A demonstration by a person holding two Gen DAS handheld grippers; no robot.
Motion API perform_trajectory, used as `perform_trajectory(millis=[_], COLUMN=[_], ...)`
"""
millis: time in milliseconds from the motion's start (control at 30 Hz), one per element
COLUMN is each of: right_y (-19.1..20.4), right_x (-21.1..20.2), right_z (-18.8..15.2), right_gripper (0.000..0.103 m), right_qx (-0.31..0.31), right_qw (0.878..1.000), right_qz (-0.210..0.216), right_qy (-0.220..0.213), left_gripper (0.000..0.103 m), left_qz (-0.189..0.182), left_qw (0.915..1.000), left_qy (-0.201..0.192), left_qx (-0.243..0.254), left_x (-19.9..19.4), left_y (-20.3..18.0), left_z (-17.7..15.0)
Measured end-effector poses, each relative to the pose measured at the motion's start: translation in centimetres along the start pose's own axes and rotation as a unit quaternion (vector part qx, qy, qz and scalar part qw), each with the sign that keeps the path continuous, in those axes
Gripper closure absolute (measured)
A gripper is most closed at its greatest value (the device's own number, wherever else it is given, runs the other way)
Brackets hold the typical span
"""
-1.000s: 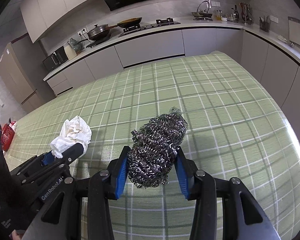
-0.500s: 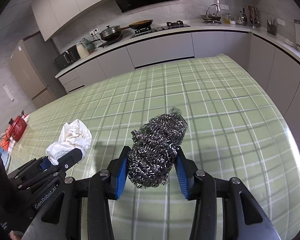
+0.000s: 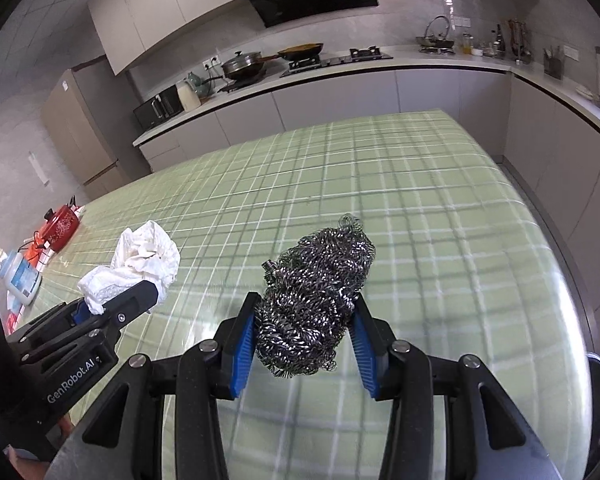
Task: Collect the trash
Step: 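Carry the white tissue and steel wool over the black bucket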
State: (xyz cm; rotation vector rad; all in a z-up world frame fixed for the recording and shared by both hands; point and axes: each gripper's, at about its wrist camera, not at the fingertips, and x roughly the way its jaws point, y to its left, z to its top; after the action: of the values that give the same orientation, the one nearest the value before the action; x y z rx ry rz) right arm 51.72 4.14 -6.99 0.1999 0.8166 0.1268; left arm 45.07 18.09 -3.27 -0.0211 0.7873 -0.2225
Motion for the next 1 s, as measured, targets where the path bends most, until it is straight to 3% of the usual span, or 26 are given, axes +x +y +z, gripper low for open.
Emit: perform_trajectory(millis=[133,333,667,867,1000], right_y=[-1.2,-3.3,-6.6,-12.1,-18.1], right_x=[-3.4,-7.2,-13.0,-16.2,-18.6], right_z=[-2.5,-7.1,-10.6,-11.6,-12.2], right_gripper=[0.057,0.057,0.057,0.057,0.057], right_qx=[0.018,0.045,0.046,0.033,0.017], right_qw=[1.000,0.998,0.999,0.999,1.000], right_qz=[-0.020,-0.041,-0.027,-0.001,0.014], right_qy=[-0.013,0.003,0.001,0.003,0.012], left_gripper=[0.072,0.072,0.072,0.072,0.072], left_qz=[-0.029,-0.062,-0.067,-0.047,-0.042], left_qw=[0.9995,0.9977,0.9966,0.9981,0.9990], left_qy=[-0.006,0.012,0.002,-0.006,0.002], left_qx=[0.013,0.024,0.048,0.039,0.012], left_x=[-1.3,-2.6,-6.1,-6.7,-6.7], left_y=[-1.0,-3.4,-10.1,-16.8,-21.4], left_z=[-1.5,-4.9,-6.9,-8.3,-9.4])
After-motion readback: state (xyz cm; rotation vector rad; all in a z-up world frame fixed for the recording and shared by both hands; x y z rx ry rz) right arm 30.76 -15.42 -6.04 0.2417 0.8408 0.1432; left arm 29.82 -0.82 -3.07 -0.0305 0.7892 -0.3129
